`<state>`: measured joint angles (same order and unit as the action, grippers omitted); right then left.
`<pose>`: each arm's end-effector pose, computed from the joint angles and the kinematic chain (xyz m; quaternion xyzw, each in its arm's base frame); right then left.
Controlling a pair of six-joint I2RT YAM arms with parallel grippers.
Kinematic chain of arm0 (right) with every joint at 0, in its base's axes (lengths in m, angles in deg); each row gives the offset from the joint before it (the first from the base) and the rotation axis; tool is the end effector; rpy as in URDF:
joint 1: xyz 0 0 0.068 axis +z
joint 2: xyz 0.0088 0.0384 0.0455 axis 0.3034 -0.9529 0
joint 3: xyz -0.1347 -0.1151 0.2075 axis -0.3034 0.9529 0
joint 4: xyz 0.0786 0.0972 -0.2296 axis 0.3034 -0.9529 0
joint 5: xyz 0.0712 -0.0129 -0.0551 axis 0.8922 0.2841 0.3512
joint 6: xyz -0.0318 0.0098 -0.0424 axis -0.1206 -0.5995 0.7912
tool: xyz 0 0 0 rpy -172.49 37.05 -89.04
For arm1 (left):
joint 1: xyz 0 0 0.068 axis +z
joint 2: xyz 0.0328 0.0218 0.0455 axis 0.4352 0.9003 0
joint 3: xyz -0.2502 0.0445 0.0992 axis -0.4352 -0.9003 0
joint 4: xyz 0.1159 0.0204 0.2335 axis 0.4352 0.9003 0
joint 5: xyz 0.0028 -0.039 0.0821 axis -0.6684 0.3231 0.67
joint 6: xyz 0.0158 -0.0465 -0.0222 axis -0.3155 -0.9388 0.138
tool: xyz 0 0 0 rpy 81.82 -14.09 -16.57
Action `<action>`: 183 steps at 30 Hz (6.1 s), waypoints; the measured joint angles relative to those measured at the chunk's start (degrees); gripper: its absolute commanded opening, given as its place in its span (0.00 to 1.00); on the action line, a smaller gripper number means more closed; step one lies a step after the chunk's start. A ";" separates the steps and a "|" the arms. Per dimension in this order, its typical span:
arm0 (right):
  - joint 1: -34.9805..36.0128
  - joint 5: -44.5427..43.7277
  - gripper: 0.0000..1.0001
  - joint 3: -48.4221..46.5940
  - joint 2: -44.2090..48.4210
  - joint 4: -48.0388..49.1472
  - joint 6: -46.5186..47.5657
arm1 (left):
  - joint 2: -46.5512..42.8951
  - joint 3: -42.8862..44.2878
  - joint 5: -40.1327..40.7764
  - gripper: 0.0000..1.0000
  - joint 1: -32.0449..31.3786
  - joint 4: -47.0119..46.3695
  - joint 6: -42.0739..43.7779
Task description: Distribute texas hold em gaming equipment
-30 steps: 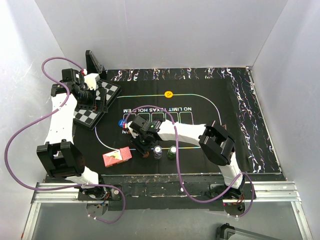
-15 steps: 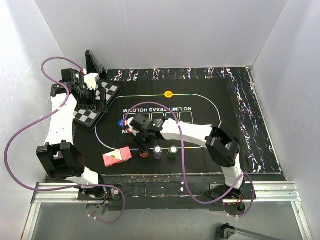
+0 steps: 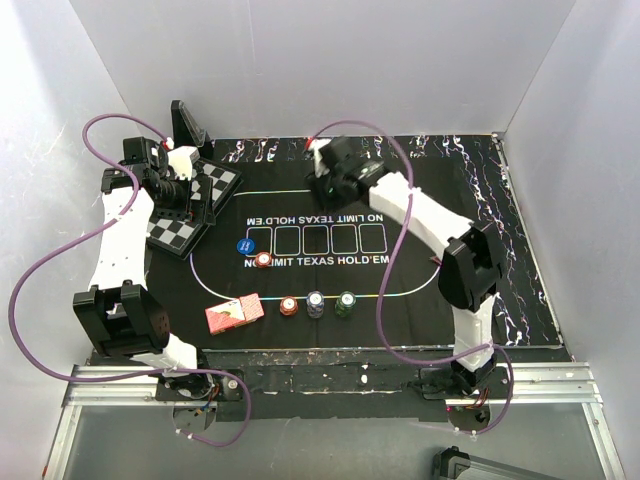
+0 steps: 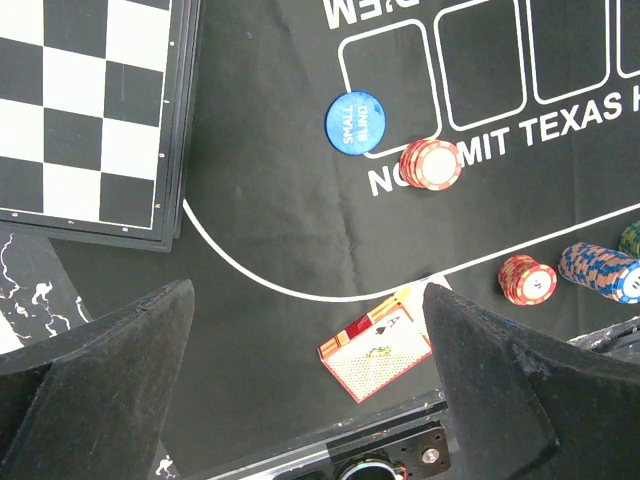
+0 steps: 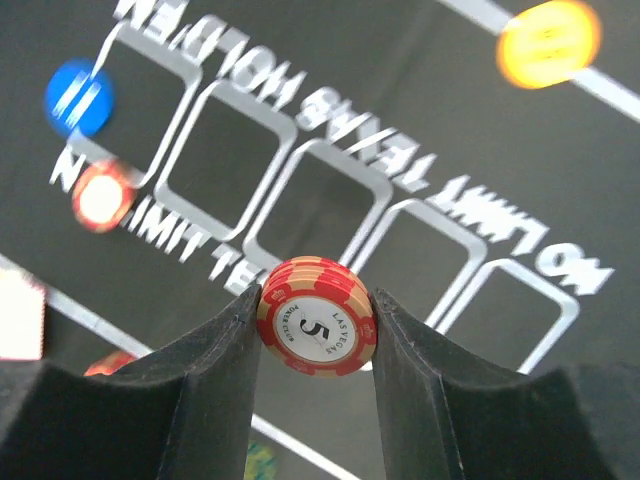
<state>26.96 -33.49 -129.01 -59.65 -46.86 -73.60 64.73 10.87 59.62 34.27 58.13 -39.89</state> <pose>0.3160 0.3107 0.2959 -0.2822 0.8863 0.1565 0.3320 0.2958 0.0319 0.3410 0.1089 0.9547 -0.1138 0.2523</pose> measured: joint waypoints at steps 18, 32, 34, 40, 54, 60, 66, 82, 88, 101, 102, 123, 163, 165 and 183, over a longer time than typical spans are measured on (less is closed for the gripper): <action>-16.98 -4.66 0.16 -18.67 -26.45 -1.22 -2.82 | 3.02 0.00 -0.44 1.00 0.00 -0.46 0.70; -18.32 -4.76 0.83 -22.23 -29.16 -2.29 -5.14 | 3.02 -0.17 -0.96 1.00 0.00 -1.51 0.90; -18.12 -4.79 0.84 -22.40 -29.18 -2.34 -5.40 | 3.02 -0.35 -1.01 1.00 0.00 -1.57 0.90; -17.88 -5.75 0.87 -23.67 -29.40 -4.09 -6.47 | 2.67 -1.40 -1.29 1.00 -0.02 -1.68 0.87; 0.39 -9.16 0.89 -5.84 -3.89 -3.80 -3.19 | 2.36 -1.20 -2.19 1.00 0.00 -1.66 -0.87; 17.09 -5.03 0.91 3.78 1.44 -0.24 0.79 | 2.34 -1.18 -2.19 1.00 0.00 -1.70 -1.77; 19.34 -1.18 0.91 6.16 -2.47 -0.94 1.92 | 1.79 -1.18 -1.86 1.00 0.00 -1.70 -1.92; 20.68 4.42 0.93 7.58 -7.58 1.11 1.70 | 1.70 0.22 0.20 1.00 0.26 -2.08 -1.99; 21.84 4.15 0.94 9.14 -9.20 1.20 1.73 | 1.75 0.24 0.37 1.00 0.44 -2.08 -1.97; 21.86 2.62 0.77 9.49 -9.35 1.77 1.77 | 1.75 0.44 0.33 1.00 0.44 -2.19 -1.97; 21.86 2.40 0.76 9.51 -9.35 1.79 1.79 | 1.75 0.44 0.33 1.00 0.44 -2.23 -1.97; 22.91 -3.50 0.16 9.53 -9.77 1.64 3.69 | 1.75 0.44 0.35 1.00 1.16 -2.97 -1.92; -8.37 -16.33 0.01 39.80 20.61 -1.90 -17.81 | 1.73 0.55 -0.13 1.00 1.60 -1.68 -0.44; -9.55 -17.18 0.01 41.42 20.81 -2.16 -19.56 | 1.73 0.55 -0.17 1.00 1.60 -1.68 -0.37; -16.31 -21.18 0.13 50.56 22.82 2.93 -26.36 | 1.75 0.55 -0.52 1.00 1.60 -1.70 -0.15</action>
<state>10.65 -54.67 -78.45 -36.83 -43.93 -99.96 66.48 11.42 59.10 35.87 56.42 -40.05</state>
